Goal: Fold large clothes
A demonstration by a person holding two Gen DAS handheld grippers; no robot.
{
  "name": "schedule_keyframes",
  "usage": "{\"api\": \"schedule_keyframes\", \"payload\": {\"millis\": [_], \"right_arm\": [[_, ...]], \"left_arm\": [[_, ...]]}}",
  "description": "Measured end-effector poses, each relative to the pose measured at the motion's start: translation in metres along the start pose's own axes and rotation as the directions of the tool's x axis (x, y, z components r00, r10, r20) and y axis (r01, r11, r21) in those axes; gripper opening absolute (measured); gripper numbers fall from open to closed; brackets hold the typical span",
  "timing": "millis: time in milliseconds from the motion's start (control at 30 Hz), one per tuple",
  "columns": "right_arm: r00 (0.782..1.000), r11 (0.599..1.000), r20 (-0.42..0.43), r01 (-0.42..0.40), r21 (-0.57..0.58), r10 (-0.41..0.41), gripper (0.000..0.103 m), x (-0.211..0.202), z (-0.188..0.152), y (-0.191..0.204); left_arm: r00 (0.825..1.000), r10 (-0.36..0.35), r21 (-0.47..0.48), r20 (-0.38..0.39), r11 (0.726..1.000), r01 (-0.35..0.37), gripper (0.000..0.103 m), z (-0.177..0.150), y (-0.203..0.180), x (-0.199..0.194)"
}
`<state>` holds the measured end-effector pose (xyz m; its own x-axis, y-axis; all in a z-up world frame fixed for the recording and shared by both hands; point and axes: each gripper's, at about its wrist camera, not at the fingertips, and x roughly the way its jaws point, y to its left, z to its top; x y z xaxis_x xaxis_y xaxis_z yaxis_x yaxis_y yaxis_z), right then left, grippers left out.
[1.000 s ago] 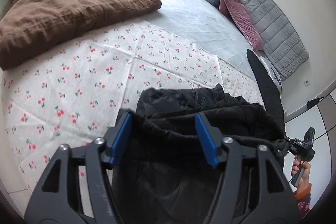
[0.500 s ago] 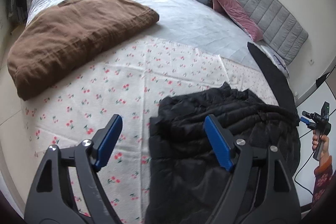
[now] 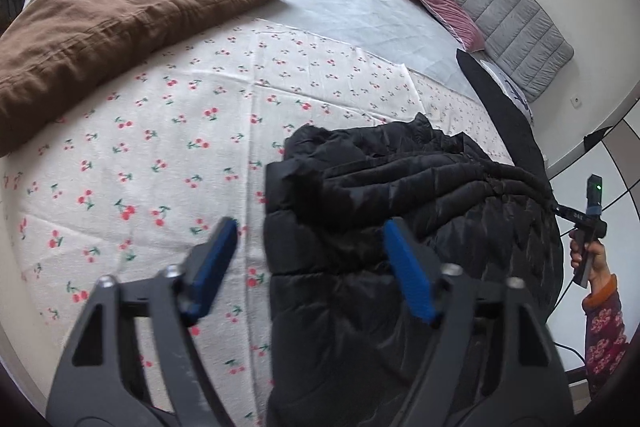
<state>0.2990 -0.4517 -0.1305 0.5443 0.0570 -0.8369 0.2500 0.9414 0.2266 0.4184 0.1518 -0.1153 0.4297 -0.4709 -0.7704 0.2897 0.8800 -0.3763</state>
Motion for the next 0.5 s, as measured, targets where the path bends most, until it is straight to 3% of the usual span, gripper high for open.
{"api": "schedule_keyframes", "payload": {"millis": [33,100,133,167,200,233,500], "right_arm": [[1.0,1.0,0.001,-0.006,0.009,0.006,0.069,0.002,0.002,0.0],[1.0,0.999,0.001,-0.026,0.026,0.026,0.067,0.01,0.005,-0.001],[0.999,0.999,0.007,-0.038,0.027,0.038,0.056,0.011,0.005,0.0],[0.998,0.998,0.01,-0.059,0.026,0.058,0.043,0.012,0.005,0.001],[0.996,0.996,0.011,-0.087,0.028,0.087,0.018,0.012,0.004,0.003],[0.996,0.995,0.025,-0.091,0.03,0.091,0.013,0.01,0.003,0.005],[0.978,0.996,0.199,-0.076,0.048,0.065,0.007,-0.035,0.021,0.005]], "left_arm": [[1.0,-0.002,0.003,-0.001,1.0,0.002,0.056,0.001,-0.003,0.0],[1.0,0.007,0.012,0.015,1.0,-0.007,0.034,0.001,-0.01,-0.003],[0.999,0.01,0.022,0.031,1.0,-0.011,0.027,0.0,-0.015,-0.007],[0.999,0.007,0.029,0.046,1.0,-0.009,0.012,0.001,-0.018,-0.011],[0.997,0.001,0.036,0.073,0.999,-0.004,0.012,0.002,-0.022,-0.018],[0.995,0.003,0.041,0.098,0.999,-0.007,0.011,0.003,-0.026,-0.026],[0.968,0.006,0.122,0.25,0.992,-0.038,0.007,0.047,-0.064,-0.066]]}}
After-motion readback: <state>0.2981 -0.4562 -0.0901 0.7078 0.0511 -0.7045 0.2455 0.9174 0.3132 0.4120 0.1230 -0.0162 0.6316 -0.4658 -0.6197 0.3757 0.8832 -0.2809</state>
